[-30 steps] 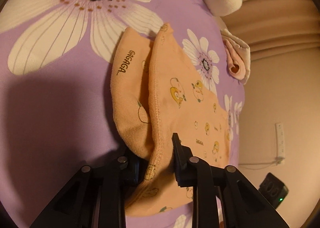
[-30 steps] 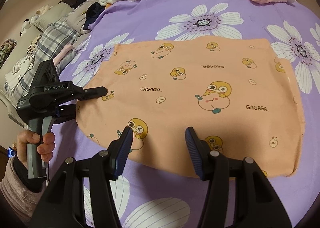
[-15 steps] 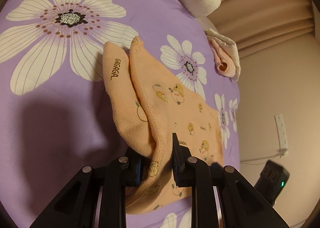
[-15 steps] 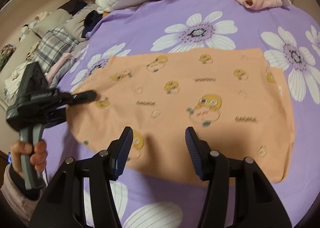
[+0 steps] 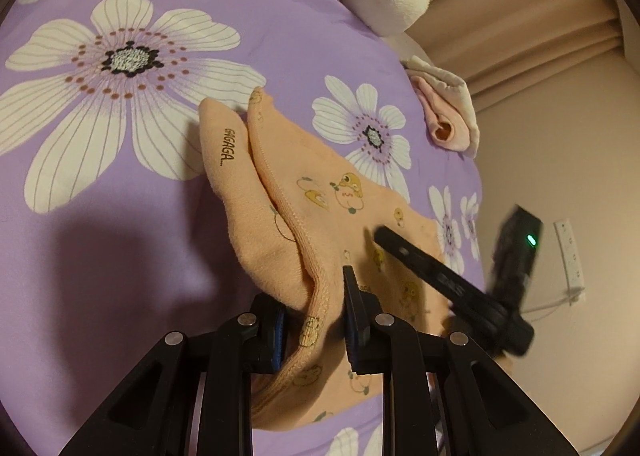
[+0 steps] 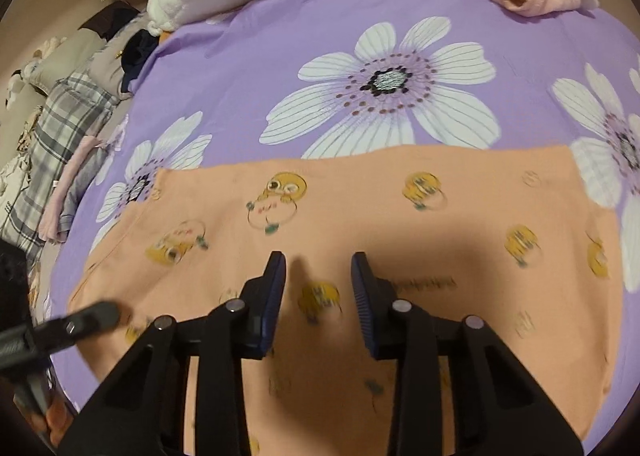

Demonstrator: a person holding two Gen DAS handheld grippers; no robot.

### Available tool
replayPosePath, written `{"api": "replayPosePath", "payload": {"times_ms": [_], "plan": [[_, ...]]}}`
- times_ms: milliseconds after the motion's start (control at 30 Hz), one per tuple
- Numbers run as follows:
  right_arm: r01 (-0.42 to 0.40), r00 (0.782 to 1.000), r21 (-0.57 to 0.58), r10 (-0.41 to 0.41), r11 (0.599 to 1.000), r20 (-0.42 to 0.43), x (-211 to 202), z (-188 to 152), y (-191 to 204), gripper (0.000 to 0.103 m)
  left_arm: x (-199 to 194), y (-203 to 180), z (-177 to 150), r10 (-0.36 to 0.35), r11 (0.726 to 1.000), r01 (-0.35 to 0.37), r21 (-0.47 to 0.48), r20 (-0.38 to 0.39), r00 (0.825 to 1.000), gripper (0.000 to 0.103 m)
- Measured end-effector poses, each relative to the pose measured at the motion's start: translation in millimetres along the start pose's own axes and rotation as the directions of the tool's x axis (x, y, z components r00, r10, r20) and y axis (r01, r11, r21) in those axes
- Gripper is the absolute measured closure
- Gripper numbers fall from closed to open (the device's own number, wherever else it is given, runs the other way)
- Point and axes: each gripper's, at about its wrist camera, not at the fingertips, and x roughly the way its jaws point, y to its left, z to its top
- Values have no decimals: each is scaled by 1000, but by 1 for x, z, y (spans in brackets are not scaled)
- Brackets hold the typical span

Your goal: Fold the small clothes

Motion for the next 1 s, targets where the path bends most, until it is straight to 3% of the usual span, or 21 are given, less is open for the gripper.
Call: {"api": "replayPosePath", "payload": {"times_ms": [133, 300, 667, 800, 1000], "plan": [[18, 998, 8, -18, 1000, -52, 24, 7, -2, 74, 1, -1, 0, 3, 1000, -3, 4, -2, 1000, 82], [12, 998, -15, -13, 1000, -56, 10, 4, -1, 75, -1, -2, -1, 3, 1000, -3, 6, -1, 1000, 82], [-126, 991, -139, 119, 982, -62, -40, -70, 24, 75, -4, -13, -1, 14, 1000, -14, 26, 14, 1000, 82], [-62, 995, -229, 42, 972, -90, -26, -88, 37, 75, -1, -14, -1, 18, 1000, -18, 18, 8, 1000, 84], [-123, 992, -161, 116, 979, -48, -46, -78, 23, 73, -3, -28, 2, 29, 998, -29, 48, 20, 999, 85]]}}
